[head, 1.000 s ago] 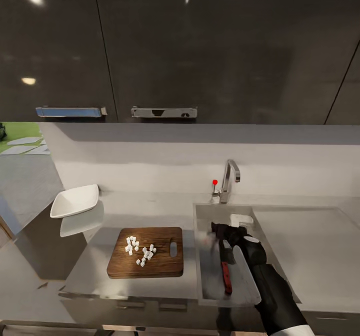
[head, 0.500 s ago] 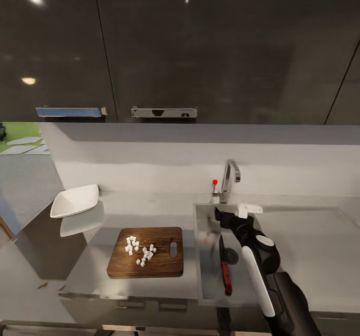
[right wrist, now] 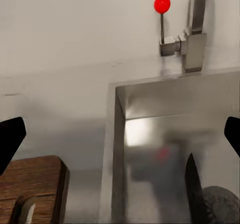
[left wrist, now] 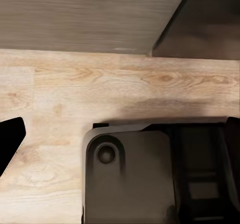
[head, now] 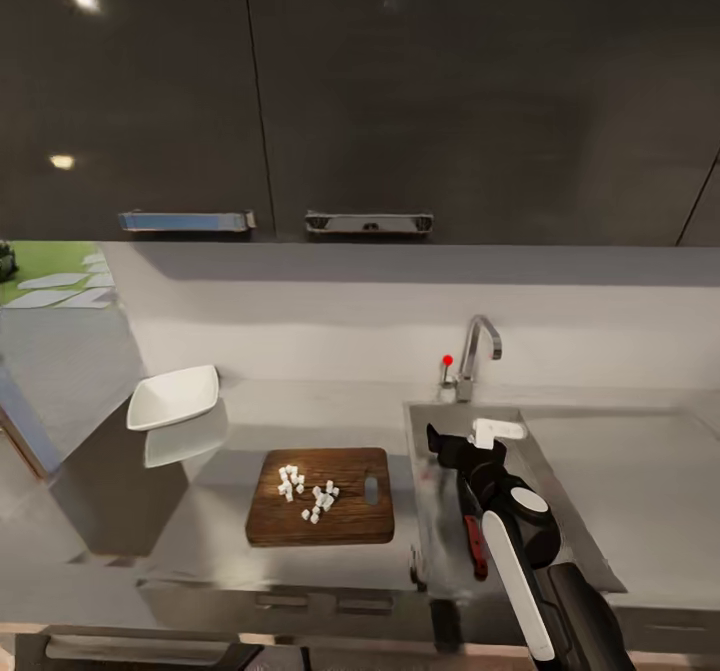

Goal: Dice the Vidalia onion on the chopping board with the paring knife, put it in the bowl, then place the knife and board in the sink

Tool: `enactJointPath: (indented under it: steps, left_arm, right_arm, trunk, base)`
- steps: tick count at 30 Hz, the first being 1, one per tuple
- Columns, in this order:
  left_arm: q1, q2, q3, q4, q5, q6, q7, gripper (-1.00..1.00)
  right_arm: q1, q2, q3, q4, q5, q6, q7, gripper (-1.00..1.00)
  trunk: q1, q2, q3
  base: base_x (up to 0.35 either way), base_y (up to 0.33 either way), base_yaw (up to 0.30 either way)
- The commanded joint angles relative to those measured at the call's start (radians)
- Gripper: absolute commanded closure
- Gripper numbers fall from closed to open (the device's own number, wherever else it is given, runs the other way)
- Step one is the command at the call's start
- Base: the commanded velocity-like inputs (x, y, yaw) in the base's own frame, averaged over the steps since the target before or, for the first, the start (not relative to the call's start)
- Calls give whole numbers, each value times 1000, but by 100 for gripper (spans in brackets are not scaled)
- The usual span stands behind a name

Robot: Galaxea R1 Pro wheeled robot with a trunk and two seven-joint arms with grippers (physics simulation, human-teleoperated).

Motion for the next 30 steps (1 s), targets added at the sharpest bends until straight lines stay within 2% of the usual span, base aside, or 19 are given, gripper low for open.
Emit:
enactJointPath:
  steps: [1,7,15,22,30]
  left_arm:
    - [0,1,-3,3,10,-2,-2,-100]
    - [0,1,-3,9,10,-2,-2,-100]
    - [0,1,-3,9,10,-2,-3,-100]
    - [0,1,-3,11,10,-2,-3,-100]
    - [0,0,-3,12,10,-2,-3,-100]
  right_arm:
    - [-1,0,1,0,-11,4,-10,-100]
    - [-1,1,1,8,-12,5,-10,-100]
    - [-1,1,1,10,-10,5,-10,-100]
    - [-1,1,1,15,-10,7,-10,-100]
    - [-1,2,0,135,-10,3,-10,-100]
  trunk:
    - [0,-2,-2]
    - [0,-2,-2]
    - [0,-2,-2]
    - [0,-2,-2]
    - [0,-2,-3]
  base:
    - [-71,302,0]
    - [-15,290,0]
    - [0,33,0]
    - [0,162,0]
    - [0,11,5]
